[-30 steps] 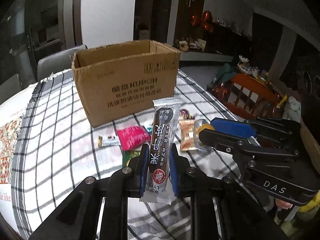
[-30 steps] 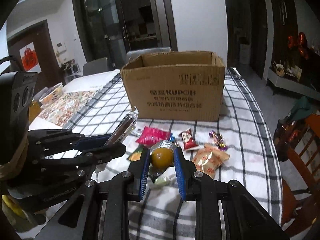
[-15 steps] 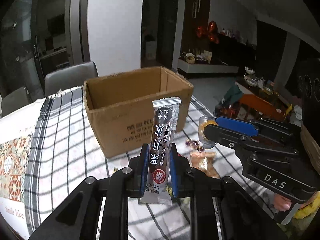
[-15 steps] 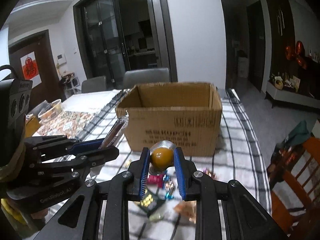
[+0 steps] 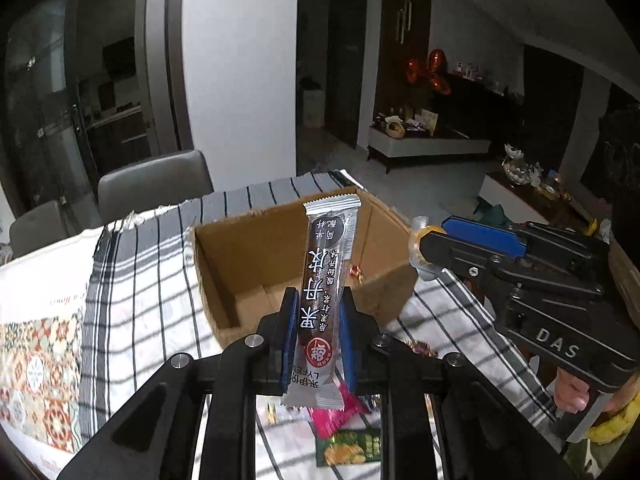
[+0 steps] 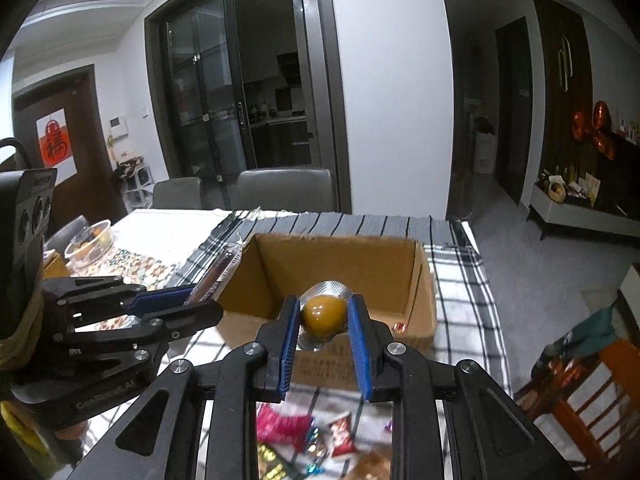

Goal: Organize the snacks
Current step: 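Lift both held snacks over the box and open both tools, then withdraw both open tools from the box back toward the snacks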

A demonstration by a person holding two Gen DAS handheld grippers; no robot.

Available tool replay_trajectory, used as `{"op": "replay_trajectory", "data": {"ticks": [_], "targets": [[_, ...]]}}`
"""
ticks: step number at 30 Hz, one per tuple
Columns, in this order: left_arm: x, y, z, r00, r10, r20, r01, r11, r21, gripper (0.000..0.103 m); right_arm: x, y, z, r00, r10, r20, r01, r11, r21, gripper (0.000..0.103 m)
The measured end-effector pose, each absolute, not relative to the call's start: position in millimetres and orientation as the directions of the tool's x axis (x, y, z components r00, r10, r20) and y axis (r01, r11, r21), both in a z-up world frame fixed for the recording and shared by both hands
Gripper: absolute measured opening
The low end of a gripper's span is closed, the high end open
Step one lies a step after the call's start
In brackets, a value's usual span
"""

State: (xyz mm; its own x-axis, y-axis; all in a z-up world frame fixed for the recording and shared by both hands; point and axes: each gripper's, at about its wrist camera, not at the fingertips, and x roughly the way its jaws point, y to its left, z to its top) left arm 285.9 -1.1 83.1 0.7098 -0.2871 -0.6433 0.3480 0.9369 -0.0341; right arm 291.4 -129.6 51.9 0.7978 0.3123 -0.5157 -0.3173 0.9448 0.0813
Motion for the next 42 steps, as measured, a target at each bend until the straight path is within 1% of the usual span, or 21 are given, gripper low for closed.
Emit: {"op": "replay_trajectory", "data": {"ticks": [3, 7, 12, 15, 16, 17, 18, 19, 20, 22, 23, 26, 28, 33, 37, 38, 42], "targets": [[304, 1, 84, 0.692, -0.307, -0.653, 0.355, 0.933, -0.062, 0.02, 309, -130, 54, 0.801, 0.295, -0.522, -0.303, 0.95, 0.072, 0.026], [328, -3, 80, 0.685, -0.292, -0.667, 0.346, 0.937, -0.054, 0.02, 333, -132, 53, 0.795, 0.289, -0.533, -0.296, 0.952, 0.074, 0.026], [353, -2, 73, 0.677, -0.277, -0.682, 0.314, 0.947, -0.072, 0.02, 360, -137, 47, 0.778, 0.293, -0.555, -0.277, 0.954, 0.115, 0.026], [369, -4, 69, 0.67, -0.26, -0.695, 0.302, 0.951, -0.064, 0.022, 373, -138, 43, 0.776, 0.276, -0.567, -0.255, 0.96, 0.119, 0.027], [372, -5, 68, 0.677, -0.242, -0.695, 0.291, 0.955, -0.049, 0.029, 374, -138, 42, 0.777, 0.273, -0.567, -0.25, 0.961, 0.119, 0.027], [374, -6, 69, 0.684, -0.23, -0.692, 0.286, 0.958, -0.036, 0.041, 376, -138, 41, 0.777, 0.27, -0.569, -0.244, 0.962, 0.123, 0.027], [375, -7, 70, 0.69, -0.219, -0.69, 0.283, 0.959, -0.022, 0.046, 380, -138, 40, 0.771, 0.262, -0.58, -0.232, 0.964, 0.128, 0.029], [375, -7, 71, 0.698, -0.206, -0.686, 0.279, 0.96, -0.005, 0.053, 382, -138, 39, 0.763, 0.256, -0.594, -0.223, 0.966, 0.13, 0.039], [374, -6, 72, 0.704, -0.201, -0.681, 0.274, 0.962, 0.0, 0.056, 382, -140, 37, 0.763, 0.248, -0.597, -0.215, 0.968, 0.127, 0.048], [368, -2, 75, 0.717, -0.185, -0.672, 0.255, 0.967, 0.006, 0.058, 377, -140, 37, 0.777, 0.224, -0.588, -0.204, 0.974, 0.1, 0.049], [364, -1, 75, 0.722, -0.176, -0.669, 0.248, 0.969, 0.013, 0.062, 374, -140, 37, 0.779, 0.217, -0.589, -0.204, 0.975, 0.089, 0.049], [347, 2, 78, 0.743, -0.169, -0.647, 0.245, 0.969, 0.028, 0.07, 363, -145, 36, 0.778, 0.212, -0.591, -0.191, 0.977, 0.099, 0.049], [334, 1, 79, 0.752, -0.164, -0.639, 0.252, 0.966, 0.049, 0.074, 353, -146, 37, 0.778, 0.219, -0.589, -0.198, 0.975, 0.1, 0.049], [305, 1, 86, 0.786, -0.142, -0.601, 0.226, 0.972, 0.066, 0.074, 328, -151, 40, 0.796, 0.209, -0.569, -0.179, 0.978, 0.108, 0.049], [281, -1, 93, 0.795, -0.179, -0.579, 0.258, 0.965, 0.056, 0.075, 301, -155, 40, 0.819, 0.196, -0.539, -0.163, 0.981, 0.109, 0.049], [276, -2, 94, 0.798, -0.183, -0.575, 0.261, 0.964, 0.056, 0.077, 296, -155, 40, 0.822, 0.195, -0.535, -0.162, 0.981, 0.109, 0.049], [258, -7, 93, 0.802, -0.202, -0.562, 0.277, 0.959, 0.051, 0.078, 272, -160, 36, 0.825, 0.206, -0.527, -0.161, 0.978, 0.13, 0.049]]}}
